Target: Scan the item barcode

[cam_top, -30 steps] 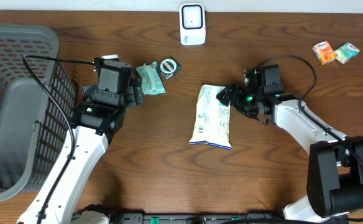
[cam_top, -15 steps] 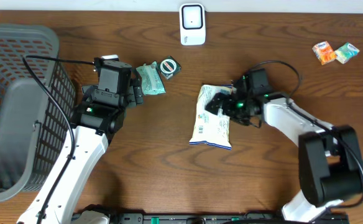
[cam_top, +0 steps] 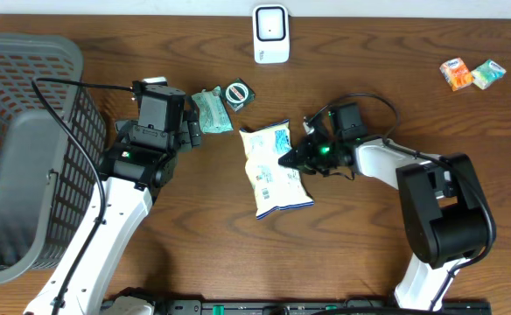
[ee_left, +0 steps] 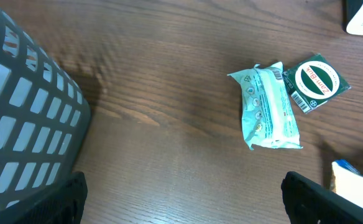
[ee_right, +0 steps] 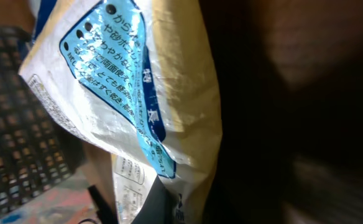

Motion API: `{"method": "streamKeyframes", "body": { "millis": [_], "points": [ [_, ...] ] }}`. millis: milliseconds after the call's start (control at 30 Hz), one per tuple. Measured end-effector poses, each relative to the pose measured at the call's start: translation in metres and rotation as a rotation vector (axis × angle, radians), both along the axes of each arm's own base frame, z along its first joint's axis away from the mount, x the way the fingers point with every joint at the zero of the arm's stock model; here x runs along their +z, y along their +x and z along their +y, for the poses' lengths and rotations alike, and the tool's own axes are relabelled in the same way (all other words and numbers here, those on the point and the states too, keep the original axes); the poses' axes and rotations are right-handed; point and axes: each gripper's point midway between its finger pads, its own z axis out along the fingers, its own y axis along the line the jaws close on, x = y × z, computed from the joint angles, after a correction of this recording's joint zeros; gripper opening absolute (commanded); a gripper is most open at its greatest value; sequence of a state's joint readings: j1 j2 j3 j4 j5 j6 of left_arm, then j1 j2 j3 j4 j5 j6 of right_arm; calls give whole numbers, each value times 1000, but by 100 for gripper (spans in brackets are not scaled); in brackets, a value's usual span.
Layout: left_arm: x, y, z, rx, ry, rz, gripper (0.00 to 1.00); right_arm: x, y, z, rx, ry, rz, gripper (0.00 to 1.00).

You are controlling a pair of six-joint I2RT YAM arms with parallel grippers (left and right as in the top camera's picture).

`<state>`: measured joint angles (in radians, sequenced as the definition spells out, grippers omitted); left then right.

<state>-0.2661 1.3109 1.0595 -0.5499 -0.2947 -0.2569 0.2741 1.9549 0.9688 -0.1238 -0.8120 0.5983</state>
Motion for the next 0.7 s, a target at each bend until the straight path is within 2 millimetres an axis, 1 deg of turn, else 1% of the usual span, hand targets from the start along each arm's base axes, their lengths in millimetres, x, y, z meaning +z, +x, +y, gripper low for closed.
{"method": "streamKeyframes", "body": {
  "millis": [67, 167, 233, 267, 300, 367, 567, 633, 667, 700],
  "points": [
    [0, 0, 0, 0, 0, 0, 98, 5, 7, -5, -13, 30, -18, 1],
    [0, 0, 0, 0, 0, 0, 98, 27, 22, -19, -45, 82, -81, 1],
    [0, 0, 0, 0, 0, 0, 98, 55, 33, -31, -71, 117, -152, 1],
    [0, 0, 0, 0, 0, 0, 98, 73, 38, -38, -83, 135, -197, 1],
    [0, 0, 0, 0, 0, 0, 98, 86, 41, -43, -92, 147, -229, 1],
    [0, 0, 0, 0, 0, 0, 98, 126, 45, -53, -94, 190, -337, 1],
    [0, 0, 0, 0, 0, 0, 98, 206, 49, -66, -83, 270, -599, 1],
    [0, 0, 0, 0, 0, 0, 97, 227, 51, -69, -101, 289, -651, 1],
    [0, 0, 0, 0, 0, 0, 98, 241, 53, -69, -116, 308, -684, 1],
    [0, 0, 0, 0, 0, 0, 98, 249, 54, -70, -128, 321, -698, 1]
  ]
}}
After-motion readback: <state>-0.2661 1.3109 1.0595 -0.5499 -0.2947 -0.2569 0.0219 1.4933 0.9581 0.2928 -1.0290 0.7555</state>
